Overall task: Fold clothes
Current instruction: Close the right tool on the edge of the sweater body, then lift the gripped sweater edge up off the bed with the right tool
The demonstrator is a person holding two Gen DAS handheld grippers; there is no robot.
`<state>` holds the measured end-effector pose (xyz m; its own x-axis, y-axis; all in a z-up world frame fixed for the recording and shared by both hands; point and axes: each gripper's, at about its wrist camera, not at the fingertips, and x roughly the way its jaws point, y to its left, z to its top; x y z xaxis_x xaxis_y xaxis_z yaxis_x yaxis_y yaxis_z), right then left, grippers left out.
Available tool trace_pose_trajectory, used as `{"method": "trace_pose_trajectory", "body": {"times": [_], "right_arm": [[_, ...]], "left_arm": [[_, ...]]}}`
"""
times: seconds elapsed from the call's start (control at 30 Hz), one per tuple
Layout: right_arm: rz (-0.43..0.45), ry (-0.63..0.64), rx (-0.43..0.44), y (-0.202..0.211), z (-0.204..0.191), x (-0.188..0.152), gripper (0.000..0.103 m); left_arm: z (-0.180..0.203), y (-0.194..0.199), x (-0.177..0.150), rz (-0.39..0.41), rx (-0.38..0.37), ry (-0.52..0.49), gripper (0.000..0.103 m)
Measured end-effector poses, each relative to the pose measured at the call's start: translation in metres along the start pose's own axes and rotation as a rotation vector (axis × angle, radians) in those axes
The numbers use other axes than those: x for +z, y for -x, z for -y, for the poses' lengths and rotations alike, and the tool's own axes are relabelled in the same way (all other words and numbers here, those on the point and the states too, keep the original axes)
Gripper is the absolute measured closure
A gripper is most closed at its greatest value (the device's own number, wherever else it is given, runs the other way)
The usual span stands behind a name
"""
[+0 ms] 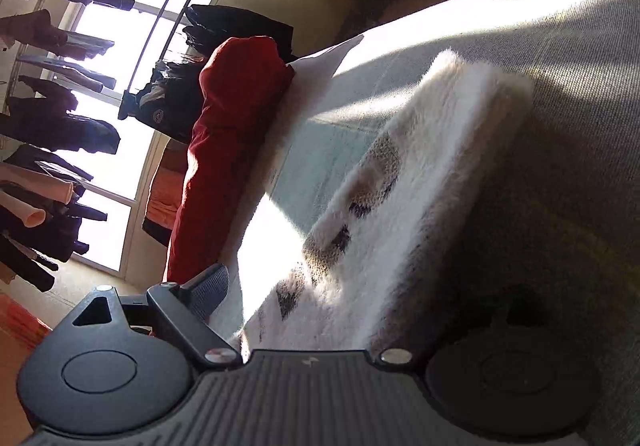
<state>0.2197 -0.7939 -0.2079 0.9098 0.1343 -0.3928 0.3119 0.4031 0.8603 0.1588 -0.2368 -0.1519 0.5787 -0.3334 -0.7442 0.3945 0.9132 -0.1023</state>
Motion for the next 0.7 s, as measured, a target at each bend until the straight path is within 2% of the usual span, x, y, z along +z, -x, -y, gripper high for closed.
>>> {"method": "trace_pose_trajectory", "body": {"times": [0.07,0.13,0.17,0.2,0.23,0.27,0.4,0.57,0.7], "right_arm": [[-0.008,0.006,-0.039,-0.001,0.004,0.001,0.032],[0.02,-0.05,-0.058,-0.002,0.013,0.006,0.055],[0.035,-0.081,-0.066,-0.002,0.017,0.009,0.06],[0.04,-0.099,-0.073,-0.003,0.022,0.009,0.072],[0.038,-0.103,-0.093,-0.005,0.026,0.009,0.09],[0.036,-0.102,-0.094,-0.005,0.028,0.009,0.095],[0.032,-0.078,-0.115,-0.006,0.026,0.008,0.096],[0.023,0.021,-0.2,-0.007,-0.003,0.011,0.093],[0.025,0.085,-0.228,-0.004,-0.031,0.012,0.093]], "left_arm": [[0.001,-0.001,0.0,-0.003,0.004,-0.009,0.001],[0.001,0.001,-0.001,-0.002,0.005,-0.01,0.001],[0.001,0.001,-0.001,-0.003,0.005,-0.012,0.001],[0.001,0.001,-0.001,-0.004,0.006,-0.015,0.001],[0.002,0.001,-0.002,-0.004,0.007,-0.02,0.001],[0.002,0.001,-0.002,-0.003,0.007,-0.022,0.001],[0.002,0.002,-0.001,-0.002,0.007,-0.024,0.001],[-0.002,0.008,0.0,0.009,-0.004,-0.015,0.001],[-0.004,0.016,0.0,0.018,-0.026,-0.024,0.001]]}}
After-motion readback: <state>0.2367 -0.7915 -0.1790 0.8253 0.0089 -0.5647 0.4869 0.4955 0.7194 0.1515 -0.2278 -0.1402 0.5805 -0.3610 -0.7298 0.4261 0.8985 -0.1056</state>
